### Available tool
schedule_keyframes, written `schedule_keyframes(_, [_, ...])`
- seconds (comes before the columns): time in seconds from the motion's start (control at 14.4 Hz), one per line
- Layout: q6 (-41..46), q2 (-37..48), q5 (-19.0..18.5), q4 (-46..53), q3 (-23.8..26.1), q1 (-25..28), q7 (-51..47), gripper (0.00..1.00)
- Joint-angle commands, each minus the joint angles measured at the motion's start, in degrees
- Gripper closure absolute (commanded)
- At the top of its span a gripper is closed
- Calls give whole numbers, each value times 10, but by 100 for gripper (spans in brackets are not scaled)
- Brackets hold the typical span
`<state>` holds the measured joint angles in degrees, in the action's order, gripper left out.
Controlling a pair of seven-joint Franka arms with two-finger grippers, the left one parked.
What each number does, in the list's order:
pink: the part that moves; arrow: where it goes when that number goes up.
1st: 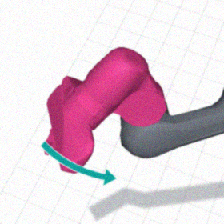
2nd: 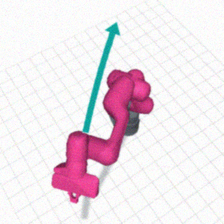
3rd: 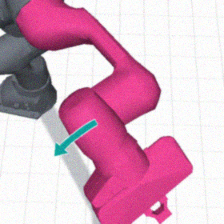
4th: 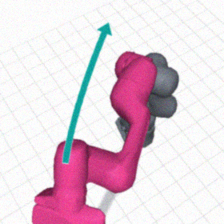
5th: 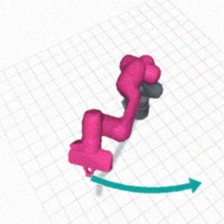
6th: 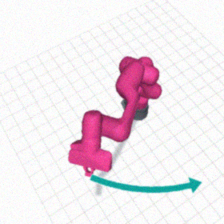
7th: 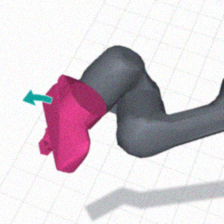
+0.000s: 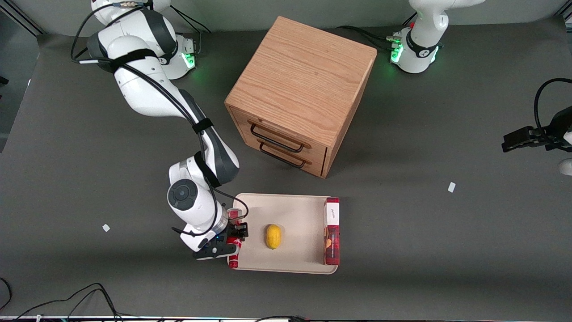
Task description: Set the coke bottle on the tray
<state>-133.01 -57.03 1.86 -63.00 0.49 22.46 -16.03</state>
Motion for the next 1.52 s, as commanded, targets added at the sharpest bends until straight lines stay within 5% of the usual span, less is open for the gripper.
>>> schedule_keyframes(0.0, [-14,-26,25,29,4,-1,-11,64])
schedule_keyframes(0.21, [-17,-34,44,27,4,-1,-12,51])
schedule_keyframes(0.49, [-67,-38,45,2,4,-2,-17,0])
schedule_keyframes(1.04, [-62,-10,39,-13,2,-1,-17,0])
schedule_keyframes(1.46, [-4,191,42,-192,-7,-24,-9,0])
